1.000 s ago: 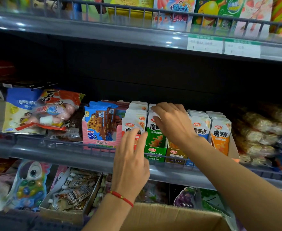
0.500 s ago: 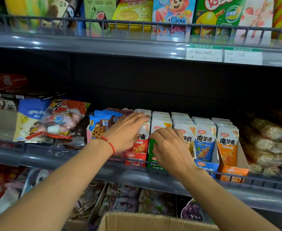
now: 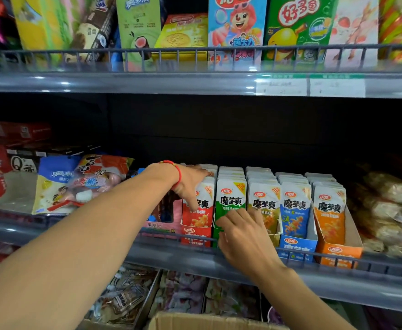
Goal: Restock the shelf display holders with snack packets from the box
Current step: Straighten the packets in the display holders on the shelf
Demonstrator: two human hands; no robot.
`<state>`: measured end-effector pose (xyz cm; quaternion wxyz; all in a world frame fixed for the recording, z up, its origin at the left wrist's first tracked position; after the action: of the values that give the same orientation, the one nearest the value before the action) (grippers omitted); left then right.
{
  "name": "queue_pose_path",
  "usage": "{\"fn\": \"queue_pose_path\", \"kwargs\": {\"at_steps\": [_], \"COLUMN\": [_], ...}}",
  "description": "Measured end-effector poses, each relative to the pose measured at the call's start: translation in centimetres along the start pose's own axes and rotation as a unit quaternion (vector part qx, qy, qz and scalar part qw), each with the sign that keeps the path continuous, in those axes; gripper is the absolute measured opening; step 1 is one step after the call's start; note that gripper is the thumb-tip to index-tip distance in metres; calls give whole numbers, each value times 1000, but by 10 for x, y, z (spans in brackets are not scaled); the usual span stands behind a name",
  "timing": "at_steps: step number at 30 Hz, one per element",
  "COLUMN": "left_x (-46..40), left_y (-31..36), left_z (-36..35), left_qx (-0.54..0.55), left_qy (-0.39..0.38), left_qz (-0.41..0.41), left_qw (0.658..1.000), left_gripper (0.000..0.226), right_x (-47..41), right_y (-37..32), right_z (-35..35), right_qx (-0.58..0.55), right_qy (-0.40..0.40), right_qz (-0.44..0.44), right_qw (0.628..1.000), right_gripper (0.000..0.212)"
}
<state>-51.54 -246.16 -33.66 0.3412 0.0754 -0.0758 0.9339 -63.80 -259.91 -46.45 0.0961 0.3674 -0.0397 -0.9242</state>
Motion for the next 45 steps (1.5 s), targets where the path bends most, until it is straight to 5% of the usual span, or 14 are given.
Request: {"fn": "queue_pose_path", "kwargs": {"at_steps": [6, 9, 14, 17, 24, 29, 39, 45], "left_x": [6, 14, 32, 36, 22, 15, 17, -9], "left_y": [3, 5, 10, 11, 7, 2, 10, 11], "left_z": [0, -9, -34, -47, -28, -19, -47, -59], "left_qx": [11, 26, 34, 17, 25, 13, 28, 105], "left_qy": [-10, 20, 121, 172, 114, 159, 206, 306], "left_qz": [-13, -28, -50, -63, -37, -8, -8, 18], "left_qw": [1000, 999, 991, 983, 992, 987, 978, 946], "left_gripper": [94, 103, 86, 90, 105, 127, 117, 87], "right_x": [7, 7, 8, 8, 6, 7, 9, 8], "right_y": [-2, -4, -6, -7, -7, -7, -7, -7], "right_z": [-10, -11, -9, -8, -7, -7, -6, -7], "right_qx": [24, 35, 24, 26, 27, 15, 21, 20], "right_qy": [6, -3, -37, -44, -57, -53, -59, -52], "right_qz": [-11, -19, -38, -48, -52, -51, -56, -53], "right_qw": [1000, 999, 998, 998, 997, 997, 997, 997], "right_gripper": [18, 19, 21, 20, 24, 20, 20, 24]}}
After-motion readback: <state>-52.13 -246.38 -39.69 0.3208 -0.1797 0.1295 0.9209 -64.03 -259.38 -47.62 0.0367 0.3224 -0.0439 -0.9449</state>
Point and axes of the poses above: each hand's wrist, its own x-axis away from the middle knuckle, its own z-axis out of the back of the hand, y = z × x, the point moved 2 cm from there along -x, towards the middle knuckle, and after that the axes turned 1 degree about -z, right-handed, at the moved point
